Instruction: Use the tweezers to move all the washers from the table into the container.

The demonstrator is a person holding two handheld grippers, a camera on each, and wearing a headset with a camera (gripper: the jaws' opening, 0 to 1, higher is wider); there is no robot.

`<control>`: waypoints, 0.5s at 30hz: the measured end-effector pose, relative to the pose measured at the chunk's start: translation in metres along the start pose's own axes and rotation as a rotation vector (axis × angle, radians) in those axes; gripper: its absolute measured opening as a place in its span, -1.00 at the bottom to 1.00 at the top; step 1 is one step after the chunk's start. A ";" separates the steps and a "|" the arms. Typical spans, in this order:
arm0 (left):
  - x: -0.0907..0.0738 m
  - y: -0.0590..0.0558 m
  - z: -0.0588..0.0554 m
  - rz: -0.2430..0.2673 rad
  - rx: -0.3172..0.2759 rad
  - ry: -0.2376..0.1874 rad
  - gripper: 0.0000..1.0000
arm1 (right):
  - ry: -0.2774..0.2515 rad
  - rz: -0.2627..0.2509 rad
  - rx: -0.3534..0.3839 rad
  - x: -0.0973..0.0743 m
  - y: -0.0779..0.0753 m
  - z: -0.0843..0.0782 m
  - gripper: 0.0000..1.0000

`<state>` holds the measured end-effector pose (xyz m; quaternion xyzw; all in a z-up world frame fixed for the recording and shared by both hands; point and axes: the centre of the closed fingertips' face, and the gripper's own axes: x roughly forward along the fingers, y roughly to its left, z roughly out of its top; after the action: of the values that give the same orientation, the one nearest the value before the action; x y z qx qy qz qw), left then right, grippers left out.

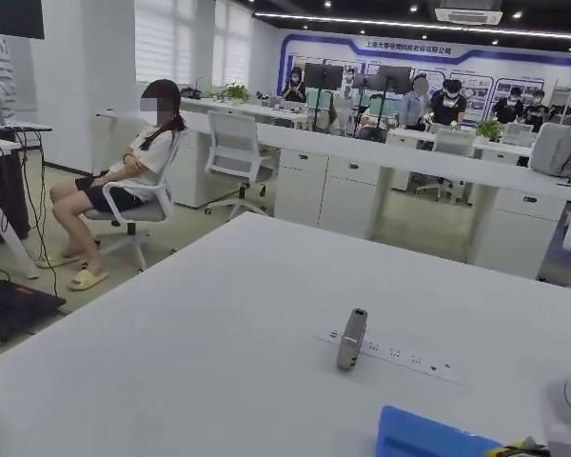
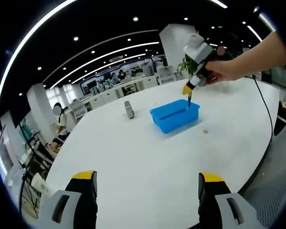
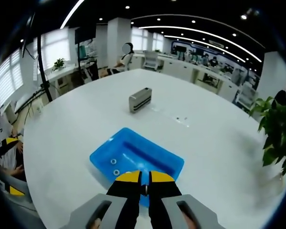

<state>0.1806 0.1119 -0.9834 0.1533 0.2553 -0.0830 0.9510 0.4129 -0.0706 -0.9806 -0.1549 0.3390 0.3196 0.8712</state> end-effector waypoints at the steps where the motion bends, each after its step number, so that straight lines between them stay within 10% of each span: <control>1: 0.000 -0.001 -0.001 -0.002 0.002 0.006 0.79 | 0.004 -0.001 0.007 0.001 0.001 -0.002 -0.97; 15: 0.000 0.001 -0.001 0.003 -0.002 0.005 0.77 | 0.062 -0.008 -0.003 0.021 0.001 -0.021 -0.97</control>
<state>0.1804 0.1135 -0.9840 0.1531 0.2574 -0.0808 0.9507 0.4139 -0.0710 -1.0098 -0.1675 0.3647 0.3119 0.8612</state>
